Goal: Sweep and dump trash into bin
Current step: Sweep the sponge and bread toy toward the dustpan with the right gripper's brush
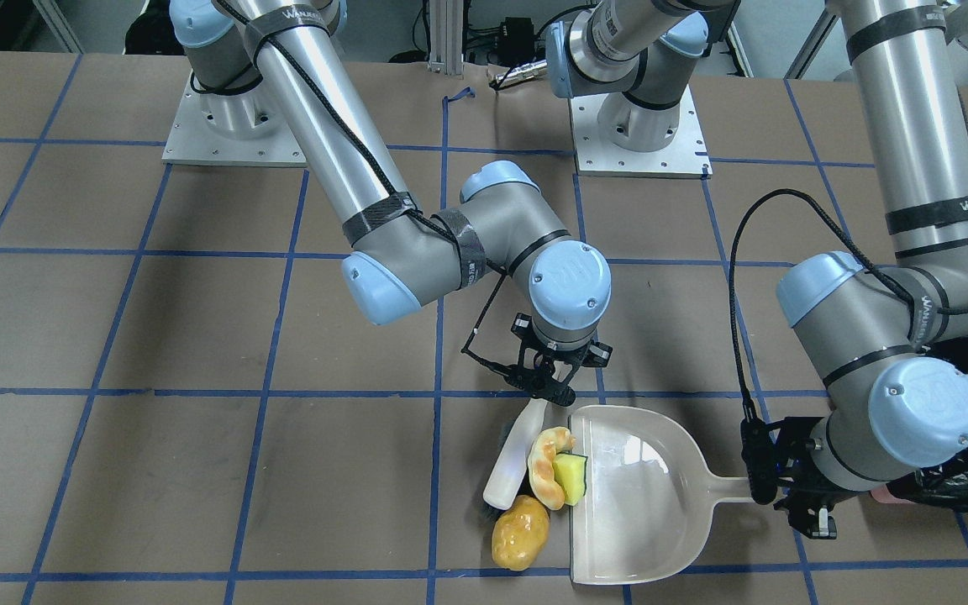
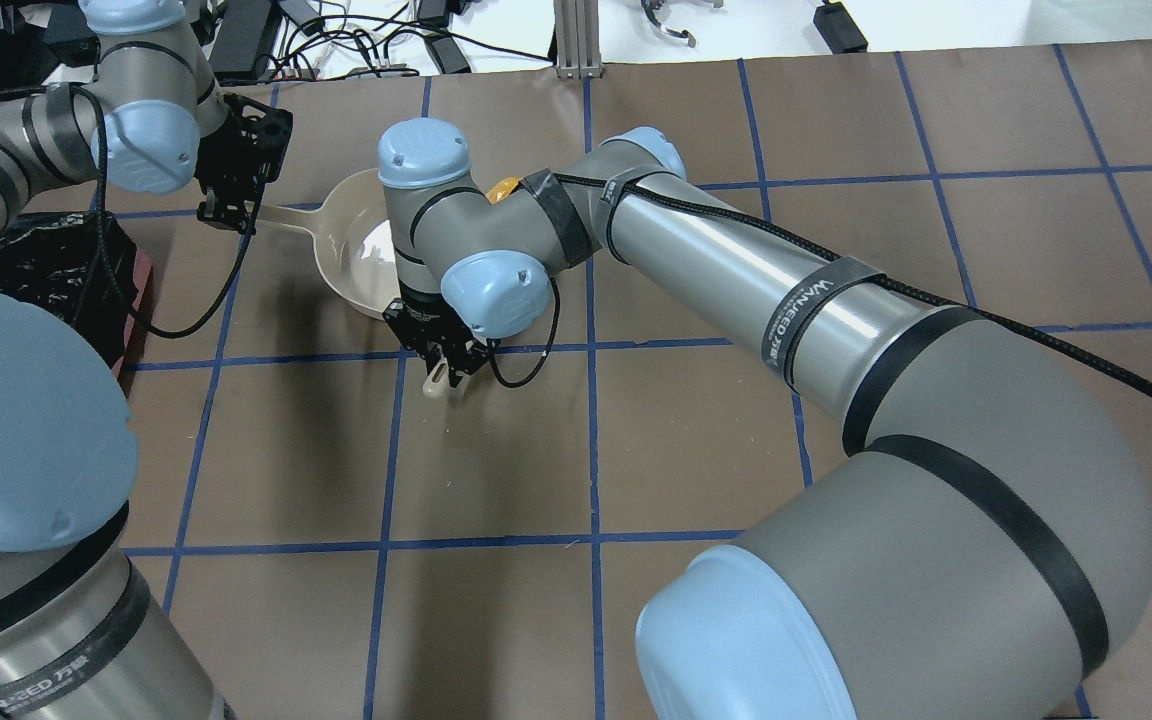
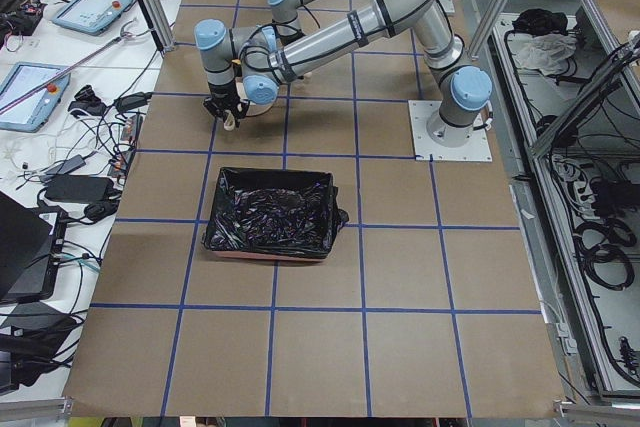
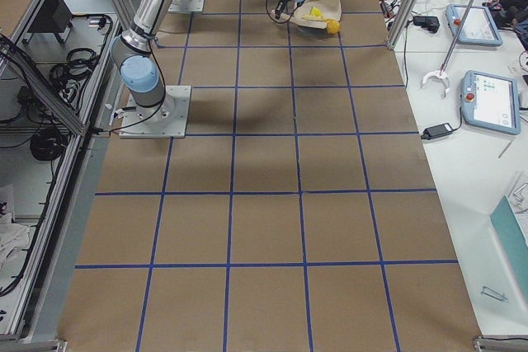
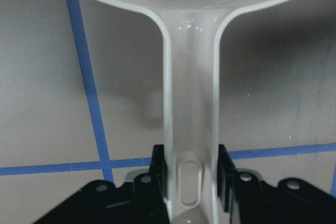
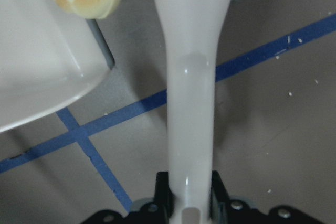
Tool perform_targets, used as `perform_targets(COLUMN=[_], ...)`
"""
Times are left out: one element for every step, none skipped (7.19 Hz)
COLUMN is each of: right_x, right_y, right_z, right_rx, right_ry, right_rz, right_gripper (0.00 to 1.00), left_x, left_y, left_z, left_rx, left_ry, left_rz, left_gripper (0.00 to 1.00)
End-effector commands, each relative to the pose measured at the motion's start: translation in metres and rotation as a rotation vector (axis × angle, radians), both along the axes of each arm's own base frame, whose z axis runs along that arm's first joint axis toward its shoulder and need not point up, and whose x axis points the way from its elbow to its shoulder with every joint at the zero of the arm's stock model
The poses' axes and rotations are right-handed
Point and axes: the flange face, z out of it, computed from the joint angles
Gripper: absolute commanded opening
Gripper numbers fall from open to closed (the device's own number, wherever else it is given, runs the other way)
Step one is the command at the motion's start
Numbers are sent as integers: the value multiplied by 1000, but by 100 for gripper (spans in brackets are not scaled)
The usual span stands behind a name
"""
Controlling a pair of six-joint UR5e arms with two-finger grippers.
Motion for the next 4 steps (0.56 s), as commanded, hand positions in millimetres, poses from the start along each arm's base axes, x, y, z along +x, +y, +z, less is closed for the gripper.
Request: perform_targets(right_x=[3,3,5,7], right_y=[-4,-4,-4,-4], right_z=[5,5,8,10], right_rx=[-9,-9,-13,-11], right_ry=[-8,-8,-14,-28], right_rz=[0,1,3,3], right_gripper=[0,0,0,0], left_x=[0,0,0,0], left_y=[0,0,0,0], left_z=[1,1,1,1], left_rx=[-2,-2,-1,-2], left_ry=[0,0,0,0], left_rz=[0,0,-2,0], left_gripper=[19,19,19,19])
